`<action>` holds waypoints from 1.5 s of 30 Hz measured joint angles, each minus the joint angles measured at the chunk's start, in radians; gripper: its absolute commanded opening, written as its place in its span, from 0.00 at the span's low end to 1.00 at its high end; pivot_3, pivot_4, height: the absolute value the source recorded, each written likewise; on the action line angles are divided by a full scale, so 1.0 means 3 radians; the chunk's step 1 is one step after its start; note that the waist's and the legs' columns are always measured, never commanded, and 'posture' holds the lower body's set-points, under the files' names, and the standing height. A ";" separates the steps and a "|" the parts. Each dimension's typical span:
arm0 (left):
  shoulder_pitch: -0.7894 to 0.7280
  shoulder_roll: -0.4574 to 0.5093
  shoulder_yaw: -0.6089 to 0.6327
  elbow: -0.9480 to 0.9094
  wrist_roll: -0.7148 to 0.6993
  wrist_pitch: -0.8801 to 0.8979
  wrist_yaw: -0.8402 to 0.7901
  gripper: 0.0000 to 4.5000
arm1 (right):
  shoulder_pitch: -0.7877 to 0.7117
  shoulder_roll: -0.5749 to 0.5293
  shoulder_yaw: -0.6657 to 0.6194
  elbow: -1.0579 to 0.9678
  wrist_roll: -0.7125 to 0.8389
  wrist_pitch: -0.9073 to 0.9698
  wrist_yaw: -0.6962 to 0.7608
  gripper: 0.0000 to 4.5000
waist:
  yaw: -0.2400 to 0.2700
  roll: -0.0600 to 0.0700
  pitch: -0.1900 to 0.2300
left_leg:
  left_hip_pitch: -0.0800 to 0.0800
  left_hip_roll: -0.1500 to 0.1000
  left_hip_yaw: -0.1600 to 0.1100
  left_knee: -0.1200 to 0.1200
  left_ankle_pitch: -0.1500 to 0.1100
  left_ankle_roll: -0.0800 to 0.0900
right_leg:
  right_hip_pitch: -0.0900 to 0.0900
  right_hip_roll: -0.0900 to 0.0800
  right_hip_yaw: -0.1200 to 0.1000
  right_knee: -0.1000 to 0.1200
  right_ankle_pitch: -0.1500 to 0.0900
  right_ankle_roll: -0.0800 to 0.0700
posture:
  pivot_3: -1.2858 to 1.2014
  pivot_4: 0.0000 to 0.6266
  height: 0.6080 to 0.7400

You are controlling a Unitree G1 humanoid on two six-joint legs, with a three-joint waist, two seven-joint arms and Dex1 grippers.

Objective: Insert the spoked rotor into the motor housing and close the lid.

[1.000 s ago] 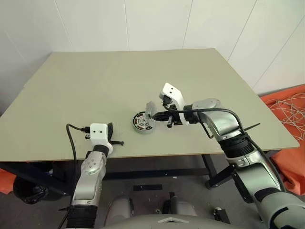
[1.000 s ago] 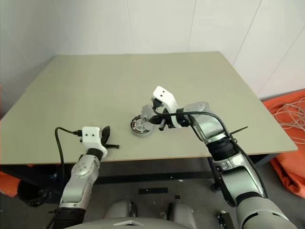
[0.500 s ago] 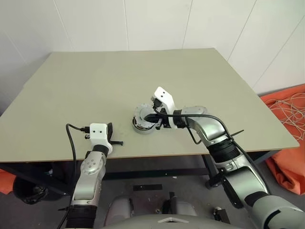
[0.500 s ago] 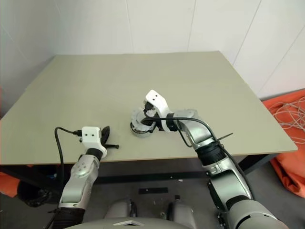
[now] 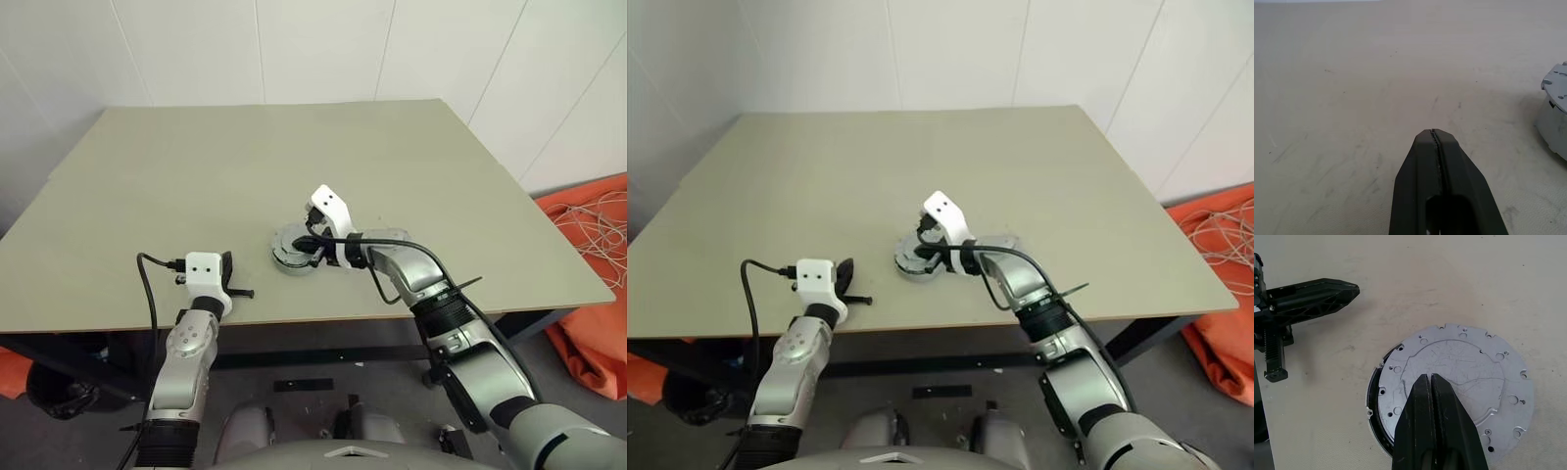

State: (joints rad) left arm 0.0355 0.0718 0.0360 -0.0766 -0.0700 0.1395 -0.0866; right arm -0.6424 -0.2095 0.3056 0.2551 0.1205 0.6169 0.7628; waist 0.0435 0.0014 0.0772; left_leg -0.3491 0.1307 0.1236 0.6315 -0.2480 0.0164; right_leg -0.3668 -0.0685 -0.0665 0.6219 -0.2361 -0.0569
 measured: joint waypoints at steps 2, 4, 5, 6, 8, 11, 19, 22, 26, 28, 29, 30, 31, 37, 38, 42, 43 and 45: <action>0.0000 0.0000 0.0000 0.0000 0.0002 -0.0006 0.0004 0.00 | 0.0077 -0.0010 -0.0003 -0.0092 -0.0008 -0.0054 -0.0042 0.01 | 0.0002 0.0000 0.0000 | 0.0000 0.0000 0.0000 -0.0001 0.0000 0.0000 | 0.0000 0.0000 0.0000 -0.0001 0.0000 0.0000 | 0.52 0.00 1.00; 0.0000 0.0001 0.0008 -0.0002 0.0010 -0.0054 0.0016 0.00 | 0.0230 0.0035 -0.0059 -0.0227 -0.0018 -0.0208 -0.0203 0.01 | 0.0008 0.0000 0.0000 | -0.0003 0.0000 0.0000 -0.0002 0.0001 -0.0002 | -0.0004 0.0000 0.0000 -0.0002 0.0000 0.0000 | 0.52 0.00 1.00; -0.0002 0.0005 0.0015 -0.0007 0.0017 -0.0092 0.0025 0.00 | 0.0308 0.0067 -0.0086 -0.0297 -0.0036 -0.0333 -0.0309 0.01 | 0.0006 0.0000 0.0000 | -0.0004 0.0000 0.0000 -0.0002 0.0002 -0.0003 | -0.0009 0.0000 0.0000 -0.0002 0.0000 0.0000 | 0.52 0.00 1.00; -0.0003 0.0009 0.0014 -0.0017 0.0027 -0.0128 0.0030 0.00 | 0.0361 0.0071 -0.0090 -0.0371 -0.0074 -0.0433 -0.0393 0.01 | 0.0005 0.0000 0.0000 | -0.0004 0.0000 0.0000 -0.0002 0.0002 -0.0003 | -0.0011 0.0000 0.0000 -0.0002 0.0000 0.0000 | 0.52 0.00 1.00; -0.0002 0.0014 0.0015 -0.0043 0.0058 -0.0223 0.0046 0.00 | 0.0474 0.0058 -0.0098 -0.0576 -0.0140 -0.0583 -0.0535 0.01 | 0.0004 0.0000 0.0000 | -0.0004 0.0000 0.0000 -0.0005 0.0001 -0.0002 | -0.0008 0.0000 0.0000 -0.0006 0.0000 0.0001 | 0.52 0.00 1.00; 0.0013 0.0021 0.0016 -0.0068 0.0077 -0.0302 0.0054 0.00 | 0.0619 0.0072 -0.0104 -0.0736 -0.0200 -0.0661 -0.0684 0.05 | 0.0000 0.0000 0.0000 | -0.0003 -0.0001 0.0001 -0.0011 0.0001 -0.0002 | -0.0003 0.0001 0.0000 -0.0012 0.0000 0.0001 | 0.52 0.00 1.00; 0.0086 0.0074 0.0013 -0.0140 0.0070 -0.0307 -0.0003 0.00 | 0.0777 0.0130 -0.0093 -0.0746 -0.0237 -0.0645 -0.0858 0.60 | -0.0006 0.0000 0.0000 | -0.0003 0.0000 0.0001 -0.0012 0.0001 -0.0002 | -0.0005 0.0002 0.0000 -0.0012 0.0000 0.0001 | 0.52 0.00 1.00; 0.0104 0.0107 0.0012 -0.0195 0.0057 -0.0297 -0.0045 0.00 | 0.0777 0.0165 -0.0089 -0.0743 -0.0244 -0.0645 -0.0872 0.83 | -0.0007 0.0000 0.0000 | -0.0003 0.0000 0.0001 -0.0013 0.0001 -0.0003 | -0.0005 0.0002 0.0000 -0.0012 0.0000 0.0001 | 0.52 0.00 1.00; 0.0175 0.0157 0.0008 -0.0231 0.0009 -0.0244 -0.0142 0.00 | 0.0768 0.0235 -0.0086 -0.0697 -0.0244 -0.0645 -0.0888 0.99 | -0.0009 0.0000 0.0000 | -0.0003 0.0000 0.0001 -0.0014 0.0002 -0.0004 | -0.0006 0.0002 0.0000 -0.0012 0.0000 0.0001 | 0.52 0.00 1.00; 0.0200 0.0188 0.0006 -0.0285 -0.0027 -0.0203 -0.0206 0.00 | 0.0759 0.0268 -0.0082 -0.0637 -0.0244 -0.0646 -0.0887 0.99 | -0.0010 0.0000 0.0000 | -0.0003 0.0000 0.0001 -0.0015 0.0002 -0.0004 | -0.0006 0.0002 0.0000 -0.0012 0.0000 0.0001 | 0.52 0.00 1.00; 0.0213 0.0200 0.0005 -0.0316 -0.0049 -0.0186 -0.0238 0.00 | 0.0757 0.0279 -0.0073 -0.0620 -0.0245 -0.0646 -0.0887 0.99 | -0.0009 0.0000 0.0000 | -0.0003 0.0000 0.0001 -0.0015 0.0002 -0.0004 | -0.0007 0.0002 0.0000 -0.0012 0.0000 0.0001 | 0.52 0.00 1.00; 0.0224 0.0213 0.0004 -0.0339 -0.0073 -0.0172 -0.0269 0.00 | 0.0753 0.0289 -0.0059 -0.0609 -0.0249 -0.0649 -0.0887 0.99 | -0.0009 0.0001 0.0001 | -0.0003 0.0000 0.0001 -0.0015 0.0002 -0.0004 | -0.0006 0.0002 0.0000 -0.0012 0.0000 0.0001 | 0.52 0.00 1.00; 0.0235 0.0227 0.0001 -0.0361 -0.0092 -0.0152 -0.0301 0.00 | 0.0740 0.0310 -0.0049 -0.0576 -0.0260 -0.0659 -0.0888 0.99 | -0.0010 0.0001 0.0001 | -0.0003 0.0000 0.0001 -0.0015 0.0001 -0.0003 | -0.0006 0.0002 0.0000 -0.0012 0.0000 0.0001 | 0.52 0.00 1.00; 0.0291 0.0268 -0.0001 -0.0435 -0.0172 -0.0065 -0.0421 0.00 | 0.0688 0.0372 -0.0026 -0.0464 -0.0291 -0.0695 -0.0891 0.99 | -0.0012 0.0001 0.0001 | -0.0003 0.0000 0.0001 -0.0016 0.0002 -0.0005 | -0.0007 0.0002 0.0001 -0.0012 0.0000 0.0001 | 0.52 0.00 1.00; 0.0296 0.0269 -0.0002 -0.0445 -0.0204 -0.0055 -0.0441 0.00 | 0.0679 0.0384 -0.0026 -0.0453 -0.0291 -0.0699 -0.0890 0.99 | -0.0012 0.0001 0.0001 | -0.0003 0.0000 0.0001 -0.0017 0.0002 -0.0005 | -0.0007 0.0002 0.0001 -0.0012 0.0000 0.0001 | 0.52 0.00 1.00; 0.0306 0.0294 -0.0021 -0.0520 -0.0315 0.0015 -0.0591 0.00 | 0.0645 0.0416 -0.0026 -0.0379 -0.0291 -0.0711 -0.0884 0.99 | -0.0012 0.0001 0.0001 | -0.0003 0.0000 0.0001 -0.0018 0.0003 -0.0006 | -0.0007 0.0002 0.0001 -0.0012 0.0000 0.0000 | 0.52 0.00 1.00; 0.0307 0.0307 -0.0023 -0.0536 -0.0340 0.0042 -0.0626 0.00 | 0.0643 0.0420 -0.0026 -0.0366 -0.0291 -0.0714 -0.0883 0.99 | -0.0012 0.0001 0.0001 | -0.0003 0.0000 0.0001 -0.0018 0.0003 -0.0007 | -0.0007 0.0002 0.0001 -0.0012 0.0000 0.0000 | 0.52 0.00 1.00; 0.0309 0.0327 -0.0027 -0.0554 -0.0356 0.0076 -0.0659 0.00 | 0.0629 0.0428 -0.0027 -0.0337 -0.0291 -0.0720 -0.0884 0.99 | -0.0014 0.0001 0.0001 | -0.0003 0.0000 0.0001 -0.0019 0.0003 -0.0007 | -0.0007 0.0003 0.0001 -0.0012 0.0000 0.0000 | 0.52 0.00 1.00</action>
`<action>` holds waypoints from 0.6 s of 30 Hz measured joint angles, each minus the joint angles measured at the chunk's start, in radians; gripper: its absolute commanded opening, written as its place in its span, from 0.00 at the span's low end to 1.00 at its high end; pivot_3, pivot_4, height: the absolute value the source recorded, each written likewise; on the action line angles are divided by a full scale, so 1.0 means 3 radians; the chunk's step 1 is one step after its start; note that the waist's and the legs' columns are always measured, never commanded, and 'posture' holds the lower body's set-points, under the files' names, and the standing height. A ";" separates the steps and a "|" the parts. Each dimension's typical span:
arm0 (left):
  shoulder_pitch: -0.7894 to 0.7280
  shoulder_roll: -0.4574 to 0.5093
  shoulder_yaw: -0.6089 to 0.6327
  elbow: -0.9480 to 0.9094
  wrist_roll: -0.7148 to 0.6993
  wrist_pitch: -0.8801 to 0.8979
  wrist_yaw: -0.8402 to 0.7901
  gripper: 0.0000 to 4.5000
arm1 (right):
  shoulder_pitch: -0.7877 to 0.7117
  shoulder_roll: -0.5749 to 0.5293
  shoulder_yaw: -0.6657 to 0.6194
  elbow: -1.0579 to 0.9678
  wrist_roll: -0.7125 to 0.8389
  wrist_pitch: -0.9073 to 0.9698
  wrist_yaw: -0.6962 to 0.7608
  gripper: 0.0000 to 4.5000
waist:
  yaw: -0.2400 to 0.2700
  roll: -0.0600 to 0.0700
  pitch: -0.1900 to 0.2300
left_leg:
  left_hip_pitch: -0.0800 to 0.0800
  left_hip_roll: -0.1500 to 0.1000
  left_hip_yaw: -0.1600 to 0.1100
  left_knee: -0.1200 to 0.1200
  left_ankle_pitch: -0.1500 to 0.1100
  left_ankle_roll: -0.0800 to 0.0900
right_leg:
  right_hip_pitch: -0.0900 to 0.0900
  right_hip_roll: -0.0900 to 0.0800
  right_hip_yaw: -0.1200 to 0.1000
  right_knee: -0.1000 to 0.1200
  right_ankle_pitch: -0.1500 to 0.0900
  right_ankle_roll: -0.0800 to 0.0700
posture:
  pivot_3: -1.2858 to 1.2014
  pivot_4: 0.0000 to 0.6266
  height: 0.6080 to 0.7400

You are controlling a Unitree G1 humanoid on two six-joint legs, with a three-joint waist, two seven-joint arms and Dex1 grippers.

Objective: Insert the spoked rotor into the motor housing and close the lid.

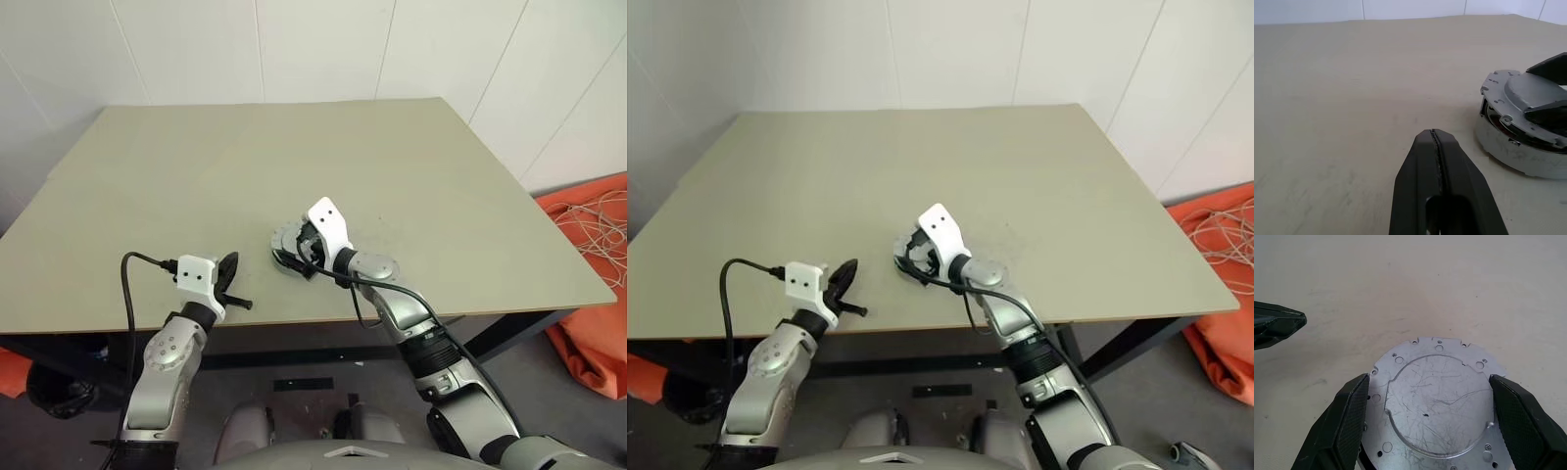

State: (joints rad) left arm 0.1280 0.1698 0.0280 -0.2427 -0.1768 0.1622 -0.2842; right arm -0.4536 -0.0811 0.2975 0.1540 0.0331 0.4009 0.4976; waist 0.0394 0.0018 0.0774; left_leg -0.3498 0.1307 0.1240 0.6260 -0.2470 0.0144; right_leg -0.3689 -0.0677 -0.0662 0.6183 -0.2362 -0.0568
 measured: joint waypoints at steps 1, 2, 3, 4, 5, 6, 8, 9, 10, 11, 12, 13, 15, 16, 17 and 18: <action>0.0001 0.0001 -0.0001 -0.0002 -0.0001 0.0009 -0.0005 0.00 | -0.0009 0.0008 -0.0003 0.0016 0.0000 0.0000 -0.0002 0.99 | -0.0002 0.0000 0.0000 | 0.0000 0.0000 0.0000 0.0000 0.0000 0.0000 | 0.0000 0.0000 0.0000 0.0000 0.0000 0.0000 | 0.52 0.00 1.00; 0.0003 0.0001 -0.0006 -0.0003 -0.0002 0.0015 -0.0014 0.00 | -0.0020 0.0017 -0.0004 0.0043 0.0000 0.0000 -0.0004 0.99 | -0.0002 0.0000 0.0000 | 0.0001 0.0000 0.0000 -0.0001 0.0000 0.0000 | 0.0000 0.0000 0.0000 0.0000 0.0000 0.0000 | 0.52 0.00 1.00; 0.0004 0.0000 -0.0015 -0.0005 -0.0002 0.0022 -0.0021 0.00 | -0.0029 0.0023 -0.0006 0.0065 0.0000 0.0000 -0.0006 0.99 | -0.0001 0.0000 0.0000 | 0.0000 0.0000 0.0000 -0.0001 0.0000 0.0000 | 0.0000 0.0000 0.0000 0.0000 0.0000 0.0000 | 0.52 0.00 1.00; 0.0004 0.0000 -0.0030 -0.0006 -0.0002 0.0033 -0.0026 0.00 | -0.0040 0.0028 -0.0006 0.0090 0.0000 0.0000 -0.0008 0.99 | -0.0001 0.0000 0.0000 | 0.0001 0.0000 0.0000 -0.0001 0.0000 0.0000 | 0.0000 0.0000 0.0000 0.0000 0.0000 0.0000 | 0.52 0.00 1.00; 0.0005 -0.0001 -0.0045 -0.0007 -0.0002 0.0038 -0.0027 0.00 | -0.0045 0.0032 -0.0007 0.0101 0.0000 0.0000 -0.0012 0.99 | -0.0001 0.0000 0.0000 | 0.0000 0.0000 0.0000 -0.0001 0.0000 0.0000 | 0.0000 0.0000 0.0000 0.0000 0.0000 0.0000 | 0.52 0.00 1.00; 0.0007 -0.0003 -0.0056 -0.0009 -0.0002 0.0044 -0.0028 0.00 | -0.0051 0.0036 -0.0008 0.0114 0.0000 -0.0001 -0.0020 0.99 | -0.0001 0.0000 0.0000 | 0.0001 0.0000 0.0000 -0.0001 0.0000 0.0000 | 0.0000 0.0000 0.0000 0.0000 0.0000 0.0000 | 0.52 0.00 1.00; 0.0008 -0.0003 -0.0068 -0.0017 -0.0002 0.0058 -0.0028 0.00 | -0.0080 0.0039 -0.0013 0.0158 0.0000 -0.0003 -0.0041 0.95 | -0.0002 0.0000 0.0000 | 0.0001 0.0000 0.0000 -0.0001 0.0000 -0.0001 | 0.0000 0.0000 0.0000 0.0000 0.0000 0.0000 | 0.52 0.00 1.00; 0.0008 -0.0002 -0.0068 -0.0020 -0.0002 0.0063 -0.0028 0.00 | -0.0089 0.0040 -0.0023 0.0178 0.0000 -0.0004 -0.0047 0.90 | -0.0001 0.0000 0.0000 | 0.0001 0.0000 0.0000 -0.0002 0.0000 -0.0001 | 0.0000 0.0000 0.0000 0.0000 0.0000 0.0000 | 0.52 0.00 1.00; 0.0008 -0.0002 -0.0068 -0.0022 -0.0002 0.0067 -0.0028 0.00 | -0.0096 0.0041 -0.0032 0.0194 0.0000 -0.0007 -0.0052 0.85 | -0.0001 0.0000 0.0000 | 0.0001 0.0000 0.0000 -0.0002 0.0000 -0.0001 | 0.0000 0.0000 0.0000 0.0000 0.0000 0.0000 | 0.52 0.00 1.00; 0.0009 -0.0002 -0.0068 -0.0023 -0.0002 0.0073 -0.0028 0.00 | -0.0107 0.0042 -0.0036 0.0216 0.0000 -0.0010 -0.0055 0.77 | -0.0002 0.0000 0.0000 | 0.0001 0.0000 0.0000 -0.0002 0.0001 -0.0001 | 0.0000 0.0000 0.0001 0.0000 0.0000 0.0000 | 0.52 0.00 1.00; 0.0010 -0.0002 -0.0068 -0.0024 -0.0002 0.0077 -0.0028 0.00 | -0.0109 0.0051 -0.0036 0.0222 -0.0002 -0.0011 -0.0062 0.71 | -0.0001 0.0000 0.0000 | 0.0001 0.0000 0.0000 -0.0003 0.0001 -0.0001 | 0.0000 0.0000 0.0000 0.0000 0.0000 0.0000 | 0.52 0.00 1.00; 0.0011 -0.0002 -0.0068 -0.0024 -0.0002 0.0080 -0.0028 0.00 | -0.0110 0.0052 -0.0036 0.0224 -0.0002 -0.0012 -0.0067 0.70 | -0.0001 0.0000 0.0000 | 0.0001 0.0000 0.0000 -0.0003 0.0001 -0.0001 | 0.0000 0.0000 0.0001 0.0000 0.0000 0.0000 | 0.52 0.00 1.00; 0.0012 -0.0001 -0.0068 -0.0024 -0.0002 0.0083 -0.0028 0.00 | -0.0110 0.0052 -0.0036 0.0224 -0.0002 -0.0013 -0.0068 0.70 | -0.0001 0.0000 0.0000 | 0.0001 0.0000 0.0001 -0.0003 0.0001 -0.0001 | 0.0001 0.0000 0.0001 0.0000 0.0000 0.0000 | 0.52 0.00 1.00; 0.0012 -0.0001 -0.0068 -0.0024 -0.0002 0.0083 -0.0028 0.00 | -0.0110 0.0052 -0.0036 0.0224 -0.0002 -0.0013 -0.0067 0.70 | -0.0001 0.0000 0.0000 | 0.0001 0.0000 0.0001 -0.0003 0.0001 -0.0001 | 0.0001 0.0000 0.0001 0.0000 0.0000 0.0000 | 0.52 0.00 1.00; 0.0012 -0.0001 -0.0068 -0.0023 -0.0002 0.0083 -0.0028 0.00 | -0.0110 0.0052 -0.0036 0.0224 -0.0002 -0.0012 -0.0067 0.70 | -0.0001 0.0000 0.0000 | 0.0002 0.0000 0.0001 -0.0003 0.0000 -0.0001 | 0.0001 0.0000 0.0001 0.0000 0.0000 0.0000 | 0.52 0.00 1.00; 0.0012 -0.0001 -0.0068 -0.0023 -0.0002 0.0083 -0.0028 0.00 | -0.0110 0.0052 -0.0036 0.0224 -0.0002 -0.0012 -0.0067 0.70 | -0.0001 0.0000 0.0000 | 0.0002 0.0000 0.0001 -0.0003 0.0000 -0.0001 | 0.0000 0.0000 0.0001 0.0000 0.0000 0.0000 | 0.52 0.00 1.00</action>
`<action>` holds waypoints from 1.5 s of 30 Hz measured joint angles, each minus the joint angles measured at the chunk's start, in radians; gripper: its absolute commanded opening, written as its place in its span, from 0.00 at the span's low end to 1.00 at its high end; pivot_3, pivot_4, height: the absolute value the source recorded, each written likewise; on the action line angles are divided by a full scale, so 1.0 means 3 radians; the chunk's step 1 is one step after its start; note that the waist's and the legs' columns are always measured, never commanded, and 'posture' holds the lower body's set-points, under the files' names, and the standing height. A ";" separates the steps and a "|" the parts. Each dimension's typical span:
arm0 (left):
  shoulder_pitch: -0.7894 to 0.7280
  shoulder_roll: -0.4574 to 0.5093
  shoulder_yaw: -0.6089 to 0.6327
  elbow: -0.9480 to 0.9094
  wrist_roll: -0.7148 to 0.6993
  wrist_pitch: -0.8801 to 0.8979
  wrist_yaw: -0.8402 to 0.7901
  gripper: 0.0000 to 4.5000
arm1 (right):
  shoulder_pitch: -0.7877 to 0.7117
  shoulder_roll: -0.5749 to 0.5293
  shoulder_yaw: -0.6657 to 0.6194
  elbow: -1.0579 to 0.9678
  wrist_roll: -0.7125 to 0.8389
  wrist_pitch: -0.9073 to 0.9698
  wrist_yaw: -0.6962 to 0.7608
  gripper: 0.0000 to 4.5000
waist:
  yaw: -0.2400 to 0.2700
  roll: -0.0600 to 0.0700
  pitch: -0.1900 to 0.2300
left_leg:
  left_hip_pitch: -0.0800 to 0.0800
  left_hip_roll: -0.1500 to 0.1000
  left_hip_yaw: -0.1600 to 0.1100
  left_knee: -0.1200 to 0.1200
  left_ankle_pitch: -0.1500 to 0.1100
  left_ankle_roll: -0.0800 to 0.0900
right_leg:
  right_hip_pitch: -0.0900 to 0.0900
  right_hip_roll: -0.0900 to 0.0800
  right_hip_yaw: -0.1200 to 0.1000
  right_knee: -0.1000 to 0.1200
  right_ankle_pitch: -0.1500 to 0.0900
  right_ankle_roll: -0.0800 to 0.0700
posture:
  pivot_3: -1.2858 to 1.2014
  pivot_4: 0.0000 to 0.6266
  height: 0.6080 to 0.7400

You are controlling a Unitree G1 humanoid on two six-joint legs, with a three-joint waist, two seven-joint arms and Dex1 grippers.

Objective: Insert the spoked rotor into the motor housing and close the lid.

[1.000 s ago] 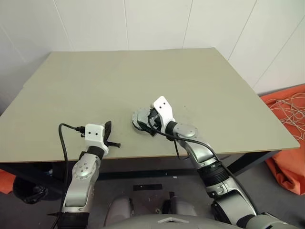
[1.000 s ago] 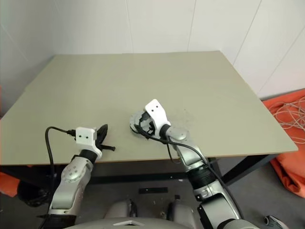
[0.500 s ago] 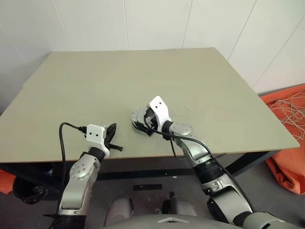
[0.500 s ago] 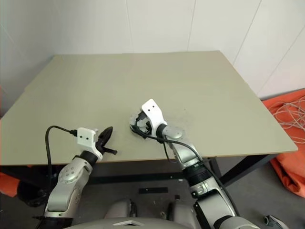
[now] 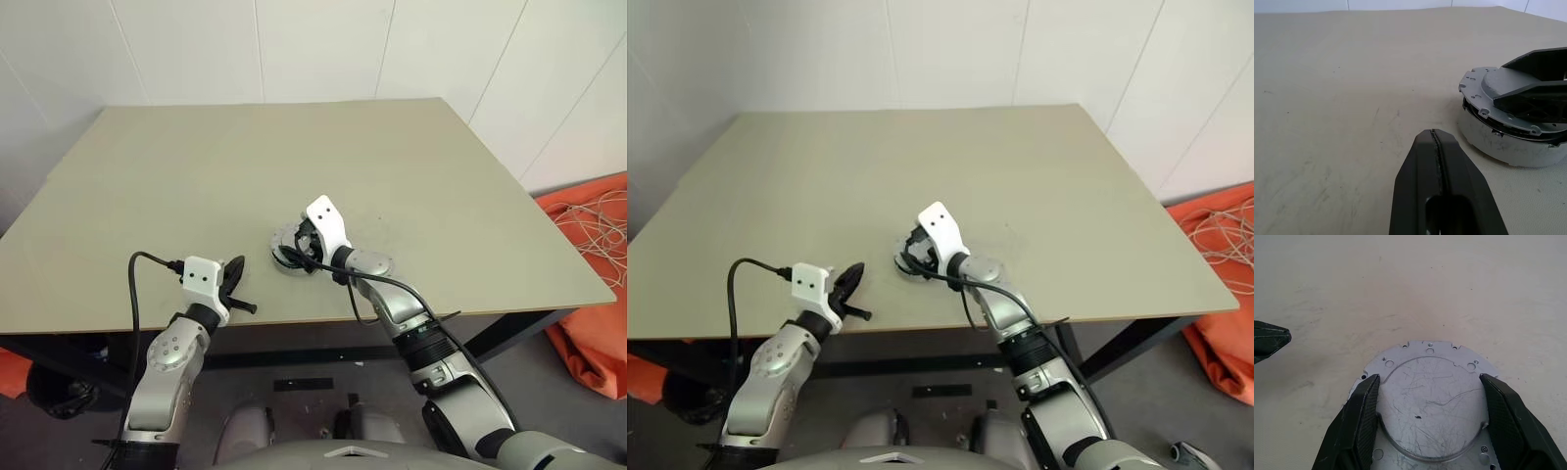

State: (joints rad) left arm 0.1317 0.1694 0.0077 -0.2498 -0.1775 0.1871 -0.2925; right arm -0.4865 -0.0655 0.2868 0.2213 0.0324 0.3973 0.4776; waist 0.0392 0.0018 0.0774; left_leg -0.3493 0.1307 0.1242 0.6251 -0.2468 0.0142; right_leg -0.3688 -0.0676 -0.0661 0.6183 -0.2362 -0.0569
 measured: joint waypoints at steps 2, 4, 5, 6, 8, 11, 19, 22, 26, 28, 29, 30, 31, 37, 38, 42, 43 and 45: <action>0.0000 0.0000 0.0000 0.0001 0.0000 0.0000 0.0000 0.00 | 0.0000 -0.0001 0.0000 0.0000 0.0000 0.0001 0.0007 0.70 | 0.0000 0.0000 0.0000 | 0.0000 0.0000 0.0000 0.0000 0.0000 0.0000 | 0.0000 0.0000 0.0000 0.0000 0.0000 0.0000 | 0.52 0.00 1.00; -0.0001 0.0000 0.0000 0.0001 0.0000 0.0000 0.0000 0.00 | -0.0003 -0.0017 -0.0002 -0.0003 0.0013 0.0007 0.0060 0.70 | 0.0000 0.0000 0.0000 | 0.0000 0.0000 0.0000 -0.0001 0.0000 0.0000 | 0.0000 0.0000 0.0000 0.0000 0.0000 0.0000 | 0.52 0.00 1.00; -0.0001 0.0000 0.0000 0.0001 0.0000 0.0000 0.0000 0.00 | -0.0005 -0.0032 -0.0007 -0.0011 0.0029 0.0017 0.0101 0.70 | 0.0000 0.0000 0.0000 | 0.0000 0.0000 0.0000 -0.0001 0.0000 0.0000 | 0.0000 0.0000 0.0000 0.0000 0.0000 0.0000 | 0.52 0.00 1.00; -0.0002 -0.0001 0.0000 0.0001 0.0000 0.0000 0.0000 0.00 | -0.0005 -0.0048 -0.0013 -0.0022 0.0041 0.0027 0.0145 0.70 | 0.0001 0.0000 0.0000 | 0.0000 0.0000 0.0000 -0.0001 0.0000 0.0000 | 0.0000 0.0000 0.0000 0.0000 0.0000 0.0000 | 0.52 0.00 1.00; -0.0003 -0.0002 -0.0001 0.0002 0.0000 0.0000 0.0000 0.00 | -0.0005 -0.0080 -0.0020 -0.0048 0.0070 0.0056 0.0229 0.70 | 0.0001 0.0000 0.0000 | -0.0001 0.0000 0.0000 -0.0002 0.0000 0.0000 | -0.0001 0.0000 0.0000 -0.0001 0.0000 -0.0001 | 0.52 0.00 1.00; -0.0021 -0.0005 -0.0001 0.0014 0.0000 0.0000 0.0000 0.00 | -0.0005 -0.0104 -0.0021 -0.0062 0.0083 0.0066 0.0298 0.70 | 0.0002 0.0000 0.0000 | -0.0001 0.0000 0.0000 -0.0002 0.0000 0.0000 | -0.0001 0.0000 0.0000 -0.0001 -0.0001 -0.0002 | 0.52 0.00 1.00; -0.0033 -0.0032 -0.0025 0.0039 0.0002 -0.0002 0.0005 0.00 | -0.0005 -0.0121 0.0002 -0.0062 0.0065 0.0054 0.0325 0.70 | 0.0001 0.0000 0.0000 | 0.0000 0.0000 0.0000 -0.0004 0.0000 0.0000 | 0.0000 0.0000 0.0000 -0.0001 -0.0001 -0.0002 | 0.52 0.00 1.00; -0.0032 -0.0032 -0.0025 0.0043 0.0003 -0.0003 0.0006 0.00 | -0.0006 -0.0133 0.0013 -0.0062 0.0057 0.0042 0.0343 0.70 | 0.0002 0.0000 0.0000 | 0.0000 0.0000 0.0000 -0.0004 0.0000 0.0000 | 0.0000 0.0000 0.0000 -0.0001 -0.0001 -0.0002 | 0.52 0.00 1.00; -0.0032 -0.0034 -0.0025 0.0044 0.0003 -0.0004 0.0012 0.00 | -0.0010 -0.0149 0.0029 -0.0061 0.0049 0.0028 0.0373 0.70 | 0.0001 0.0000 0.0000 | 0.0000 0.0000 0.0000 -0.0004 0.0000 -0.0001 | 0.0000 0.0000 0.0000 -0.0001 -0.0001 -0.0003 | 0.52 0.00 1.00; -0.0032 -0.0034 -0.0025 0.0046 0.0004 -0.0005 0.0016 0.00 | -0.0016 -0.0153 0.0042 -0.0061 0.0030 0.0021 0.0387 0.70 | 0.0001 0.0000 0.0000 | 0.0000 0.0000 0.0000 -0.0004 0.0000 0.0000 | 0.0000 0.0000 0.0000 -0.0001 -0.0001 -0.0003 | 0.52 0.00 1.00; -0.0032 -0.0034 -0.0025 0.0047 0.0005 -0.0005 0.0019 0.00 | -0.0018 -0.0154 0.0051 -0.0060 0.0018 0.0015 0.0390 0.70 | 0.0001 0.0000 0.0000 | 0.0000 0.0000 0.0000 -0.0004 0.0000 0.0000 | 0.0000 0.0000 0.0000 -0.0002 -0.0001 -0.0003 | 0.52 0.00 1.00; -0.0032 -0.0034 -0.0025 0.0048 0.0005 -0.0006 0.0025 0.00 | -0.0021 -0.0154 0.0062 -0.0060 0.0008 0.0011 0.0390 0.70 | 0.0001 0.0000 0.0000 | 0.0000 0.0000 0.0000 -0.0004 0.0000 0.0000 | 0.0000 0.0001 0.0000 -0.0001 -0.0001 -0.0003 | 0.52 0.00 1.00; -0.0032 -0.0034 -0.0025 0.0049 0.0005 -0.0006 0.0031 0.00 | -0.0024 -0.0153 0.0069 -0.0060 0.0000 0.0010 0.0390 0.70 | 0.0001 0.0000 0.0000 | 0.0000 0.0000 0.0000 -0.0004 0.0000 0.0000 | 0.0000 0.0001 0.0000 -0.0001 -0.0001 -0.0003 | 0.52 0.00 1.00; -0.0032 -0.0035 -0.0025 0.0068 0.0006 -0.0009 0.0039 0.00 | -0.0063 -0.0159 0.0116 -0.0059 -0.0077 0.0050 0.0386 0.70 | -0.0002 0.0000 0.0000 | 0.0002 0.0000 0.0000 -0.0005 0.0000 0.0000 | 0.0000 0.0001 0.0000 -0.0001 -0.0001 -0.0003 | 0.52 0.00 1.00; -0.0032 -0.0036 -0.0025 0.0078 0.0006 -0.0009 0.0040 0.00 | -0.0077 -0.0156 0.0119 -0.0059 -0.0081 0.0078 0.0385 0.70 | -0.0003 0.0000 0.0000 | 0.0002 0.0000 0.0000 -0.0005 0.0000 0.0001 | 0.0001 0.0001 0.0000 -0.0001 -0.0002 -0.0003 | 0.52 0.00 1.00; -0.0032 -0.0038 -0.0025 0.0086 0.0006 -0.0011 0.0043 0.00 | -0.0108 -0.0145 0.0124 -0.0059 -0.0097 0.0154 0.0367 0.70 | -0.0003 0.0000 0.0000 | 0.0003 0.0001 0.0000 -0.0005 0.0000 0.0000 | 0.0001 0.0001 0.0000 -0.0001 -0.0001 -0.0003 | 0.52 0.00 1.00; -0.0032 -0.0040 -0.0026 0.0086 0.0006 -0.0011 0.0043 0.00 | -0.0114 -0.0144 0.0124 -0.0059 -0.0097 0.0168 0.0364 0.70 | -0.0003 0.0000 0.0000 | 0.0003 0.0001 0.0000 -0.0005 0.0000 0.0000 | 0.0001 0.0001 0.0000 -0.0001 -0.0001 -0.0003 | 0.52 0.00 1.00; -0.0032 -0.0044 -0.0030 0.0087 0.0007 -0.0011 0.0043 0.00 | -0.0133 -0.0139 0.0124 -0.0059 -0.0097 0.0214 0.0359 0.70 | -0.0004 0.0000 0.0000 | 0.0003 0.0001 0.0000 -0.0005 0.0000 0.0000 | 0.0001 0.0002 0.0000 -0.0001 -0.0001 -0.0003 | 0.52 0.00 1.00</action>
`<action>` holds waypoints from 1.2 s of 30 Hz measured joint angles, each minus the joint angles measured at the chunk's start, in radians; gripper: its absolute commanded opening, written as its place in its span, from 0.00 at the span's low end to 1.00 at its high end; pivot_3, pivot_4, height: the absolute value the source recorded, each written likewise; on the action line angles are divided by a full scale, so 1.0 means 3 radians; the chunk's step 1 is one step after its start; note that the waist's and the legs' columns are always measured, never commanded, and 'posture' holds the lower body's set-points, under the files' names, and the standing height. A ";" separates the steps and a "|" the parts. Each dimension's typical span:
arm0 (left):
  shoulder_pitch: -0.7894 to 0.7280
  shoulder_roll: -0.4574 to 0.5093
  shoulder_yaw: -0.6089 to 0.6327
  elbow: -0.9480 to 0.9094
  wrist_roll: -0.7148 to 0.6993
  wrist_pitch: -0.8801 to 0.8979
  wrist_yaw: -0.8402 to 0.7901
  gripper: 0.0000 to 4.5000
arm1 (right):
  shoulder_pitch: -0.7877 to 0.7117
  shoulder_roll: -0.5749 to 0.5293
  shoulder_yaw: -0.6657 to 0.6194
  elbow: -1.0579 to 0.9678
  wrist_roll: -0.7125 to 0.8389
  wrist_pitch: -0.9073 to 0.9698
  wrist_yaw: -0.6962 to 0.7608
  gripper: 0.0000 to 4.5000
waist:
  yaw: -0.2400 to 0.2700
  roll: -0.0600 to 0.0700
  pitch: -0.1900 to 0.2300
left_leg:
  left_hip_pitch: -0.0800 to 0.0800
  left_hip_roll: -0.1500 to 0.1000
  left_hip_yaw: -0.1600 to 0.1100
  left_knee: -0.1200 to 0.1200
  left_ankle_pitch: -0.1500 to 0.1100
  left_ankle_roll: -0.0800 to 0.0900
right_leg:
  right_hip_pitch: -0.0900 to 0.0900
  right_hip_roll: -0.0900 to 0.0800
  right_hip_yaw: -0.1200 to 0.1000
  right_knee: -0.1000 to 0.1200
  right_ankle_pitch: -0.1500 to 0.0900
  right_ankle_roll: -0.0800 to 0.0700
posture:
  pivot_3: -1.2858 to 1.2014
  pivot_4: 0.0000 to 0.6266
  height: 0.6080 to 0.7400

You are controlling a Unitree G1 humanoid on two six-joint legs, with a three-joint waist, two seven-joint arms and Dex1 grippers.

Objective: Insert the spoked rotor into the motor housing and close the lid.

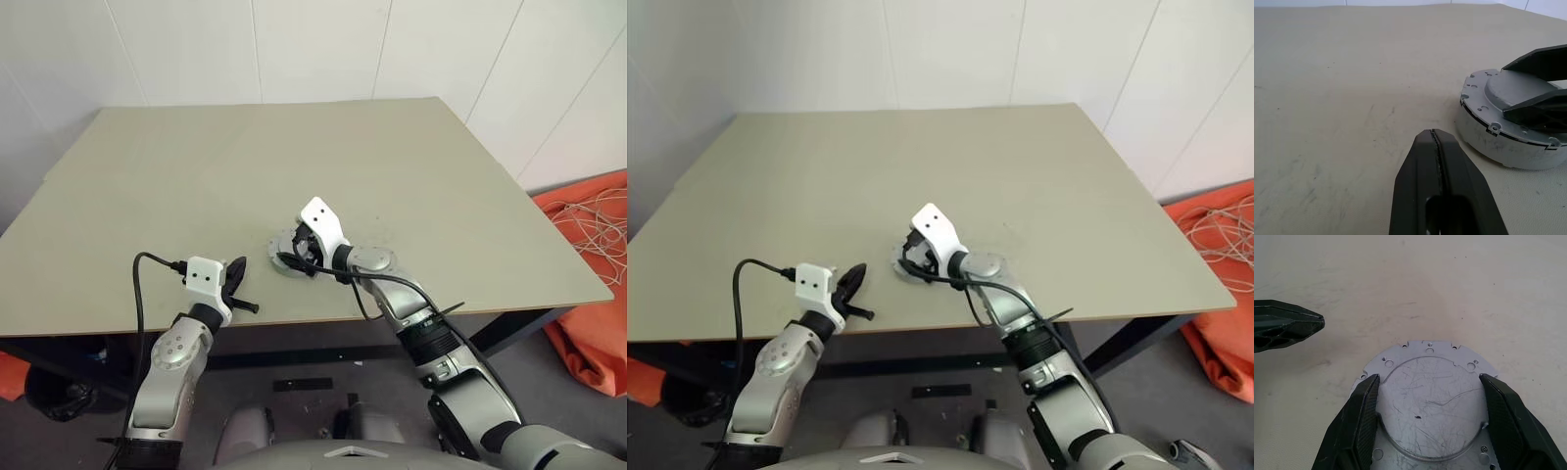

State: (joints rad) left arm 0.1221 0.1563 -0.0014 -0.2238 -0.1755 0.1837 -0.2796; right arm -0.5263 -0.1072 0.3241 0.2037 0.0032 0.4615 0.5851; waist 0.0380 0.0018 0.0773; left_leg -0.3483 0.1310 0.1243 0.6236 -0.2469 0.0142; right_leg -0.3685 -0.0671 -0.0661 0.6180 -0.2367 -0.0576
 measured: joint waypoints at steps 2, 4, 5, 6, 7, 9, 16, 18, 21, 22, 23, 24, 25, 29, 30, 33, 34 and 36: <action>0.0000 -0.0005 -0.0005 0.0001 0.0001 -0.0001 0.0000 0.00 | -0.0019 0.0003 0.0000 0.0000 -0.0001 0.0045 -0.0004 0.70 | 0.0001 0.0000 0.0000 | 0.0000 0.0000 0.0000 0.0000 0.0000 0.0000 | 0.0000 0.0000 0.0000 0.0000 0.0000 0.0000 | 0.52 0.00 1.00; -0.0001 -0.0006 -0.0007 0.0007 0.0000 -0.0001 0.0000 0.00 | -0.0038 0.0005 0.0001 0.0000 -0.0001 0.0101 -0.0004 0.70 | 0.0000 0.0000 0.0000 | 0.0001 0.0000 0.0000 0.0000 0.0000 0.0000 | 0.0001 0.0000 0.0000 0.0001 0.0000 0.0000 | 0.52 0.00 1.00; -0.0001 -0.0007 -0.0008 0.0011 0.0000 -0.0001 0.0000 0.00 | -0.0048 0.0004 0.0002 0.0000 -0.0001 0.0127 -0.0004 0.70 | 0.0000 0.0000 0.0000 | 0.0002 0.0000 0.0000 0.0000 0.0000 0.0000 | 0.0002 0.0000 0.0000 0.0001 0.0000 0.0000 | 0.52 0.00 1.00; -0.0001 -0.0007 -0.0008 0.0015 0.0000 -0.0001 0.0000 0.00 | -0.0056 0.0002 0.0004 0.0000 -0.0001 0.0149 -0.0004 0.70 | 0.0000 0.0000 0.0000 | 0.0003 0.0001 0.0000 -0.0001 0.0000 0.0000 | 0.0002 0.0000 0.0000 0.0001 0.0000 0.0000 | 0.52 0.00 1.00; -0.0002 -0.0007 -0.0008 0.0021 0.0001 -0.0001 0.0000 0.00 | -0.0064 -0.0005 0.0007 0.0000 -0.0005 0.0180 -0.0004 0.70 | 0.0000 0.0000 0.0000 | 0.0004 0.0001 0.0000 -0.0001 0.0000 0.0000 | 0.0003 0.0000 0.0000 0.0001 0.0000 0.0000 | 0.52 0.00 1.00; -0.0009 -0.0007 -0.0010 0.0028 0.0000 -0.0001 -0.0001 0.00 | -0.0082 -0.0009 0.0014 -0.0001 -0.0008 0.0228 -0.0005 0.70 | 0.0001 0.0001 0.0000 | 0.0005 0.0001 0.0000 -0.0001 0.0000 0.0000 | 0.0004 0.0000 0.0000 0.0001 0.0000 0.0000 | 0.52 0.00 1.00; -0.0011 -0.0006 -0.0013 0.0039 0.0000 -0.0002 -0.0008 0.00 | -0.0082 -0.0027 0.0041 -0.0013 -0.0016 0.0222 -0.0013 0.70 | 0.0002 0.0001 -0.0001 | 0.0006 0.0001 0.0000 -0.0002 0.0000 0.0000 | 0.0005 0.0001 0.0000 0.0001 0.0000 0.0000 | 0.52 0.00 1.00; -0.0011 -0.0006 -0.0013 0.0039 0.0000 -0.0002 -0.0010 0.00 | -0.0046 -0.0030 0.0043 -0.0013 -0.0017 0.0138 -0.0033 0.70 | 0.0002 0.0001 -0.0001 | 0.0006 0.0001 0.0000 -0.0002 0.0000 0.0000 | 0.0005 0.0000 0.0000 0.0001 0.0000 0.0000 | 0.52 0.00 1.00; -0.0014 -0.0006 -0.0013 0.0039 -0.0001 -0.0002 -0.0012 0.00 | -0.0005 -0.0033 0.0047 0.0015 -0.0040 0.0016 -0.0075 0.70 | 0.0002 0.0001 -0.0001 | 0.0006 0.0001 0.0000 -0.0002 0.0000 0.0000 | 0.0004 0.0000 0.0000 0.0001 0.0000 0.0000 | 0.52 0.00 1.00; -0.0014 -0.0004 -0.0013 0.0039 -0.0001 -0.0001 -0.0012 0.00 | 0.0000 -0.0034 0.0046 0.0024 -0.0040 -0.0005 -0.0075 0.70 | 0.0002 0.0001 -0.0001 | 0.0006 0.0001 0.0000 -0.0002 0.0000 0.0000 | 0.0004 0.0000 0.0000 0.0001 0.0000 0.0000 | 0.52 0.00 1.00; -0.0015 -0.0003 -0.0012 0.0039 -0.0001 -0.0001 -0.0012 0.00 | 0.0003 -0.0035 0.0045 0.0034 -0.0040 -0.0024 -0.0073 0.70 | 0.0002 0.0001 -0.0001 | 0.0006 0.0002 0.0000 -0.0003 0.0000 0.0000 | 0.0005 0.0000 0.0000 0.0001 0.0000 0.0000 | 0.52 0.00 1.00; -0.0017 -0.0003 -0.0013 0.0039 -0.0001 -0.0001 -0.0012 0.00 | 0.0005 -0.0035 0.0043 0.0042 -0.0039 -0.0033 -0.0072 0.70 | 0.0002 0.0001 -0.0001 | 0.0006 0.0002 0.0001 -0.0003 0.0000 0.0000 | 0.0005 0.0000 0.0000 0.0001 0.0000 0.0000 | 0.52 0.00 1.00; -0.0019 -0.0003 -0.0013 0.0039 -0.0001 -0.0001 -0.0012 0.00 | 0.0005 -0.0035 0.0041 0.0048 -0.0039 -0.0041 -0.0072 0.70 | 0.0002 0.0002 -0.0001 | 0.0006 0.0002 0.0000 -0.0003 0.0000 0.0000 | 0.0005 0.0000 0.0000 0.0001 0.0000 0.0000 | 0.52 0.00 1.00; -0.0027 -0.0002 -0.0013 0.0039 -0.0001 -0.0001 -0.0013 0.00 | 0.0006 -0.0034 0.0038 0.0059 -0.0039 -0.0046 -0.0072 0.70 | 0.0002 0.0002 -0.0002 | 0.0008 0.0003 0.0001 -0.0003 0.0000 -0.0001 | 0.0008 0.0001 0.0000 0.0001 0.0000 0.0000 | 0.52 0.00 1.00; -0.0028 -0.0002 -0.0013 0.0039 -0.0002 -0.0001 -0.0013 0.00 | 0.0005 -0.0034 0.0038 0.0059 -0.0039 -0.0042 -0.0068 0.70 | 0.0002 0.0002 -0.0002 | 0.0008 0.0003 0.0001 -0.0003 0.0000 -0.0001 | 0.0008 0.0000 0.0000 0.0001 0.0000 0.0000 | 0.52 0.00 1.00; -0.0036 0.0002 -0.0013 0.0041 -0.0002 -0.0001 -0.0022 0.00 | -0.0006 -0.0037 0.0041 0.0051 -0.0036 0.0016 -0.0038 0.70 | 0.0002 0.0003 -0.0003 | 0.0009 0.0003 0.0001 -0.0003 0.0000 -0.0001 | 0.0009 0.0000 0.0000 0.0001 0.0000 0.0000 | 0.52 0.00 1.00; -0.0051 0.0006 -0.0014 0.0045 -0.0003 0.0000 -0.0041 0.00 | -0.0015 -0.0044 0.0041 0.0043 -0.0036 0.0049 -0.0024 0.70 | 0.0003 0.0003 -0.0003 | 0.0009 0.0003 0.0001 -0.0003 0.0000 0.0000 | 0.0009 0.0000 0.0000 0.0001 0.0000 0.0000 | 0.52 0.00 1.00; -0.0124 0.0022 -0.0014 0.0065 -0.0012 0.0013 -0.0074 0.00 | -0.0031 -0.0059 0.0040 0.0024 -0.0037 0.0113 0.0000 0.70 | 0.0009 0.0004 -0.0004 | 0.0010 0.0003 0.0001 -0.0003 0.0000 -0.0001 | 0.0010 0.0000 0.0000 0.0000 0.0000 0.0000 | 0.52 0.00 1.00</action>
State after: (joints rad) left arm 0.0847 0.1628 -0.0055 -0.2043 -0.1790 0.1877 -0.3018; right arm -0.5355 -0.1249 0.3362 0.2110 -0.0078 0.4954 0.5852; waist 0.0406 0.0029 0.0761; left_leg -0.3454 0.1318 0.1247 0.6226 -0.2468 0.0141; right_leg -0.3654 -0.0670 -0.0661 0.6181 -0.2368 -0.0575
